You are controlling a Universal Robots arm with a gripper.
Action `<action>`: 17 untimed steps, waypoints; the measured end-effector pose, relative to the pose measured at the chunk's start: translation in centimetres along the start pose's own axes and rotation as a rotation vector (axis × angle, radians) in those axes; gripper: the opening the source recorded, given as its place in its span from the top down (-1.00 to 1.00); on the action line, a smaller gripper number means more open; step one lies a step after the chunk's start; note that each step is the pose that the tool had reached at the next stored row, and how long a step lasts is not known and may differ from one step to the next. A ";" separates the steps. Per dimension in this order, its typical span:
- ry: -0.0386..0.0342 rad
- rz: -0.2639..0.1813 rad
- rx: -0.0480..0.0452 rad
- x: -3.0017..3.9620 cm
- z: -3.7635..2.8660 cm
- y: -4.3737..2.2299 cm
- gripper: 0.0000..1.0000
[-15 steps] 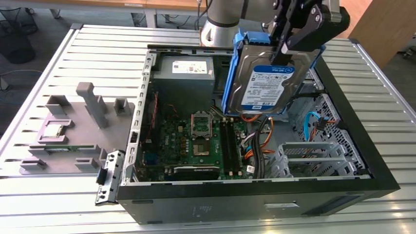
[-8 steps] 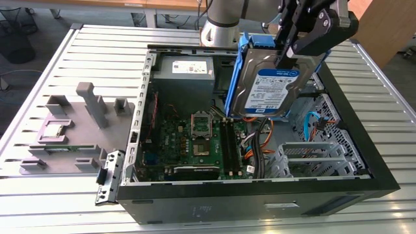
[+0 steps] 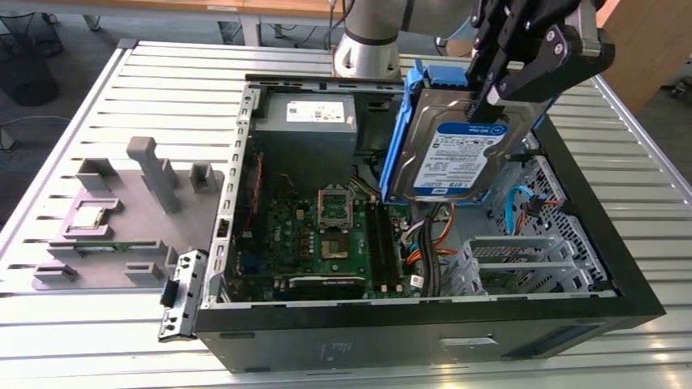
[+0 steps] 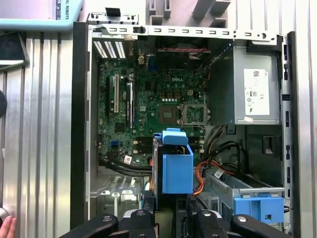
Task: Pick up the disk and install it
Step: 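Pick up the disk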
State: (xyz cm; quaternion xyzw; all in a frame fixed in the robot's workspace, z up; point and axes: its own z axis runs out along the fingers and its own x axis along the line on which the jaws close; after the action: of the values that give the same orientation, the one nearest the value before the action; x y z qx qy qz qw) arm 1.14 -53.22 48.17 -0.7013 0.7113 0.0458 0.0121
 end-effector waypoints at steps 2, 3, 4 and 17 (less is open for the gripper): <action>-0.0001 0.000 0.0000 0.23 -0.01 -0.13 0.30; -0.0001 0.000 0.0000 0.35 -0.02 -0.20 0.30; 0.0000 0.000 0.0000 0.46 -0.04 -0.27 0.30; -0.0001 0.000 0.0000 1.92 -0.15 -1.11 0.30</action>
State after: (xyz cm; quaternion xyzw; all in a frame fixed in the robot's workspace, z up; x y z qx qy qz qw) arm 2.23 -55.16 48.12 -0.7013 0.7113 0.0458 0.0121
